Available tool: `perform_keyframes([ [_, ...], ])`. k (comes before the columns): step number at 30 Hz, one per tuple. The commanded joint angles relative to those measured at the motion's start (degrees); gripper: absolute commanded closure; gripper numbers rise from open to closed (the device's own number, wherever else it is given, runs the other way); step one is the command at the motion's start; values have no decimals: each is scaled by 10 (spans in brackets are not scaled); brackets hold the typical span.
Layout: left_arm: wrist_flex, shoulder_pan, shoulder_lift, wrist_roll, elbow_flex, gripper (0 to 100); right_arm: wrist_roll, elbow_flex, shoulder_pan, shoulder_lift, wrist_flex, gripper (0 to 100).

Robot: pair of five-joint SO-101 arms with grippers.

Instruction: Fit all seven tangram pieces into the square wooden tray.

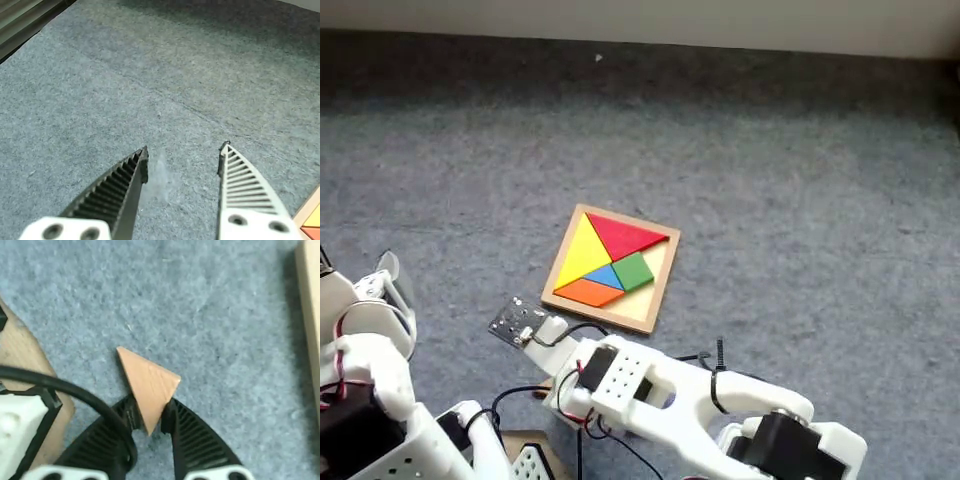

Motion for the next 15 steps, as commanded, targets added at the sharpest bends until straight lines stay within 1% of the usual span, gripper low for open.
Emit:
perform_keyframes([
  [1,8,-2,-2,-3,-21,768,20,-14,61,-1,19,960],
  [3,8,-2,-2,-3,-20,768,19,-35,58,-1,52,905],
  [7,8,-2,-2,-3,-20,768,17,-87,25,-1,146,794],
  [10,8,-2,-2,-3,-20,768,16,-119,-1,-1,196,781],
  [15,8,-2,-2,-3,-20,768,15,-150,-22,-24,247,781],
])
